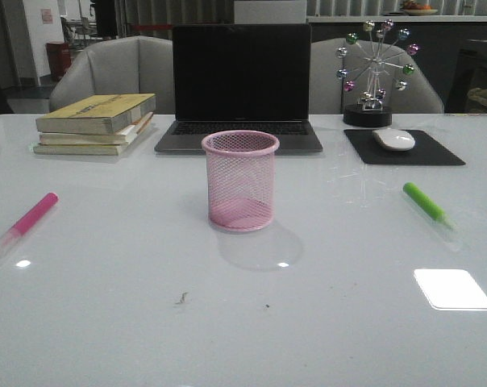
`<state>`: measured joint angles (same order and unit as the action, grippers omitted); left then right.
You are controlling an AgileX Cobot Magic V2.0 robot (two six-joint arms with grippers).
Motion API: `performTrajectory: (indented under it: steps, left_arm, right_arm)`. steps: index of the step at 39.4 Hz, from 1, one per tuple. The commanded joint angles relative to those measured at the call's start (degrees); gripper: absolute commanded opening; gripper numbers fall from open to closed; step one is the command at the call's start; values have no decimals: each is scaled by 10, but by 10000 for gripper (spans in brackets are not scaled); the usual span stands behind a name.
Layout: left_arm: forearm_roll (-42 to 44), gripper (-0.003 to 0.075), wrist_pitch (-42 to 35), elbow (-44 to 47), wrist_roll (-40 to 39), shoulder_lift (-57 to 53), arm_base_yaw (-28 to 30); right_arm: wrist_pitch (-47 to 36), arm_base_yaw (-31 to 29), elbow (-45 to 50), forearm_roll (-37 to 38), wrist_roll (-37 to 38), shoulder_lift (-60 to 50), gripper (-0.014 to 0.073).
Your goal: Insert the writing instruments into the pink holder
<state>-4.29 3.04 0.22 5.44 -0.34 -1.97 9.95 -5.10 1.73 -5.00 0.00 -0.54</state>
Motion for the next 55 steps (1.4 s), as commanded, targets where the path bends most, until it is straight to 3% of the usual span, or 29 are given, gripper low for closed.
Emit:
performTrajectory:
  steps: [1, 25, 38, 55]
  left_arm:
    - [-5, 92, -52, 3, -3, -12, 1]
    - [-5, 92, -54, 3, -3, -12, 1]
    - [-5, 92, -101, 2, -3, -12, 1]
    - [-6, 92, -117, 1, -7, -12, 1]
  right_arm:
    - [-47, -1, 0, 4, 0, -11, 23]
    - [-50, -1, 0, 4, 0, -11, 23]
    - [-199, -1, 0, 4, 0, -11, 23]
    - [-235, -1, 0, 4, 0, -11, 23]
